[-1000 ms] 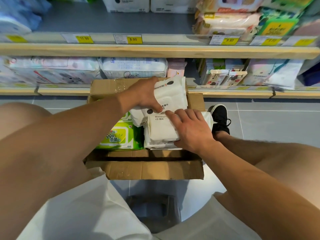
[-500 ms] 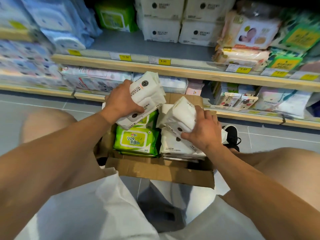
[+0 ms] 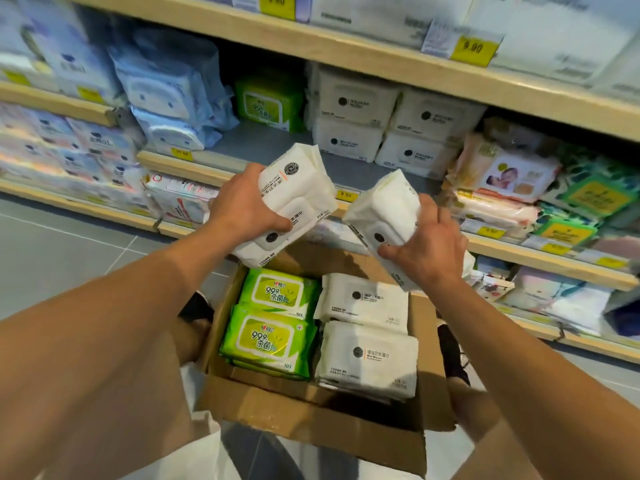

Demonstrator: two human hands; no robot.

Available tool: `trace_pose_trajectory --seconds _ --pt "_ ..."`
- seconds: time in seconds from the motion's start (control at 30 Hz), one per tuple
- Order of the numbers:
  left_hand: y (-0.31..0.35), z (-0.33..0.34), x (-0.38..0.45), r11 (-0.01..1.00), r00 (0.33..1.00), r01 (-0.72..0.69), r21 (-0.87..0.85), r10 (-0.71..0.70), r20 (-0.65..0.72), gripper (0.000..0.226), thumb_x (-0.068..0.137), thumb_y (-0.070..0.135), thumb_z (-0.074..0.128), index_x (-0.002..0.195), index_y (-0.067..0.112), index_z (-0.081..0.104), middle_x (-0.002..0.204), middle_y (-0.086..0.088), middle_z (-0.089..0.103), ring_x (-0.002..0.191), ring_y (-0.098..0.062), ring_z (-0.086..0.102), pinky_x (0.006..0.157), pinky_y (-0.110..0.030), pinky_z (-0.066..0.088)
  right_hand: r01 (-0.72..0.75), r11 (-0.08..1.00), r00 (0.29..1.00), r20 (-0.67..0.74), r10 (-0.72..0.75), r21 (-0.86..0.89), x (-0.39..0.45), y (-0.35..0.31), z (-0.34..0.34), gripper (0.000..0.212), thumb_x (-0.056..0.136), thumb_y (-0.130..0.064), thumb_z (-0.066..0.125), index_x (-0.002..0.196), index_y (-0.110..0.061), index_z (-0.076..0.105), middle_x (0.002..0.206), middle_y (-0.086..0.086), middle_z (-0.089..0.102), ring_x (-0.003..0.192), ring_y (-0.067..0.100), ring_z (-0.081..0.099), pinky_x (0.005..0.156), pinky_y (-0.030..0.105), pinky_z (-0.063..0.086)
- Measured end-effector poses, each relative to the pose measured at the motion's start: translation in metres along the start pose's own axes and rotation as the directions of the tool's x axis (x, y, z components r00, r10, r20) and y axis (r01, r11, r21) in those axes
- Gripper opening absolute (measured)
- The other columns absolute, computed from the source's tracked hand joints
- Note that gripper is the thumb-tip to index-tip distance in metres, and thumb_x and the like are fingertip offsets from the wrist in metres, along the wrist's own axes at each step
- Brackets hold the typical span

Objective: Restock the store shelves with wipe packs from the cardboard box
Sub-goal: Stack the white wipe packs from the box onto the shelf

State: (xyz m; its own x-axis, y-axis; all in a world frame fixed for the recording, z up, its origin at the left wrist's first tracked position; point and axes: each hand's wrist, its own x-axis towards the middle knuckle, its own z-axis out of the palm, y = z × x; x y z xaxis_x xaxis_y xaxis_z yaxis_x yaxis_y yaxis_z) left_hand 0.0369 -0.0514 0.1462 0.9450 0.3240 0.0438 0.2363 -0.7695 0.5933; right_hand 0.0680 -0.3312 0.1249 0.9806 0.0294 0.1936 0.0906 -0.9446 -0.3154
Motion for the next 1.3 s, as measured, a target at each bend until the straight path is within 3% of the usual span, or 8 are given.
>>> trace_pose_trajectory --seconds 0.33,0.47,0.53,0.6,0.73,1.0,1.17,1.3 --pt "0.019 0.025 0.076 0.994 1.000 0.031 -0.101 -0.032 0.000 0.083 0.049 0.037 0.091 0.115 0.021 0.044 0.099 0.002 0.057 0.089 -0.022 0.054 0.077 -0.041 0.050 0.093 0.985 0.987 -0.118 -0.111 -0.146 0.120 -0.011 -0.007 0.097 0.062 -0.053 0.081 0.139 -0.022 0.032 0.125 0.010 0.048 0.112 0.032 0.045 0.095 0.045 0.036" --pt "0.009 0.040 0.088 0.995 0.999 0.033 -0.098 -0.032 0.015 0.079 0.049 0.036 0.090 0.112 0.023 0.044 0.096 0.004 0.057 0.085 -0.020 0.054 0.072 -0.037 0.049 0.116 0.963 0.991 -0.043 -0.130 -0.245 0.159 -0.016 0.000 0.084 0.069 -0.052 0.078 0.135 -0.018 0.039 0.121 0.013 0.054 0.106 0.034 0.052 0.090 0.043 0.040" --pt "0.006 0.045 0.093 0.994 0.999 0.035 -0.106 -0.033 0.021 0.079 0.048 0.037 0.090 0.111 0.024 0.045 0.097 0.004 0.059 0.086 -0.021 0.056 0.075 -0.040 0.051 0.139 0.958 0.990 0.002 -0.143 -0.252 0.174 -0.014 0.009 0.088 0.071 -0.051 0.077 0.142 -0.023 0.032 0.118 0.012 0.057 0.101 0.035 0.056 0.084 0.041 0.046" --pt "0.005 0.048 0.098 0.993 0.999 0.033 -0.116 -0.030 0.023 0.079 0.048 0.036 0.090 0.112 0.025 0.046 0.098 0.003 0.061 0.088 -0.021 0.057 0.077 -0.042 0.052 0.191 0.952 0.980 -0.004 -0.197 -0.240 0.186 -0.009 0.020 0.096 0.069 -0.049 0.079 0.145 -0.029 0.023 0.125 0.010 0.052 0.109 0.035 0.053 0.090 0.041 0.045" --pt "0.009 0.057 0.108 0.988 0.999 0.032 -0.151 -0.029 0.022 0.081 0.047 0.034 0.091 0.114 0.027 0.046 0.101 0.004 0.061 0.092 -0.021 0.058 0.081 -0.045 0.052 0.239 0.926 0.967 -0.010 -0.253 -0.291 0.207 0.007 0.040 0.098 0.067 -0.046 0.080 0.147 -0.026 0.026 0.136 0.010 0.045 0.121 0.033 0.044 0.105 0.041 0.031" --pt "0.022 0.076 0.125 0.993 0.997 -0.023 -0.115 0.031 0.074 0.085 0.043 0.037 0.089 0.116 0.033 0.044 0.103 0.006 0.059 0.094 -0.021 0.057 0.085 -0.045 0.050 0.248 0.877 0.968 0.076 -0.238 -0.412 0.237 0.037 0.073 0.100 0.068 -0.037 0.081 0.149 -0.028 0.022 0.142 0.005 0.039 0.129 0.031 0.035 0.111 0.042 0.021" --pt "0.025 0.079 0.130 0.995 0.997 -0.020 -0.095 0.027 0.072 0.085 0.043 0.038 0.089 0.115 0.032 0.044 0.102 0.005 0.059 0.092 -0.022 0.057 0.084 -0.045 0.050 0.214 0.873 0.974 0.030 -0.224 -0.439 0.247 0.050 0.078 0.079 0.075 -0.033 0.076 0.142 -0.030 0.033 0.138 0.001 0.042 0.125 0.032 0.040 0.103 0.042 0.027" --pt "0.025 0.079 0.126 0.994 0.998 -0.030 -0.103 0.036 0.055 0.086 0.044 0.037 0.089 0.117 0.030 0.044 0.103 0.005 0.059 0.091 -0.022 0.057 0.083 -0.045 0.050 0.190 0.872 0.975 -0.019 -0.222 -0.452 0.239 0.054 0.090 0.077 0.077 -0.024 0.072 0.142 -0.029 0.031 0.137 0.003 0.041 0.127 0.032 0.035 0.108 0.044 0.022"
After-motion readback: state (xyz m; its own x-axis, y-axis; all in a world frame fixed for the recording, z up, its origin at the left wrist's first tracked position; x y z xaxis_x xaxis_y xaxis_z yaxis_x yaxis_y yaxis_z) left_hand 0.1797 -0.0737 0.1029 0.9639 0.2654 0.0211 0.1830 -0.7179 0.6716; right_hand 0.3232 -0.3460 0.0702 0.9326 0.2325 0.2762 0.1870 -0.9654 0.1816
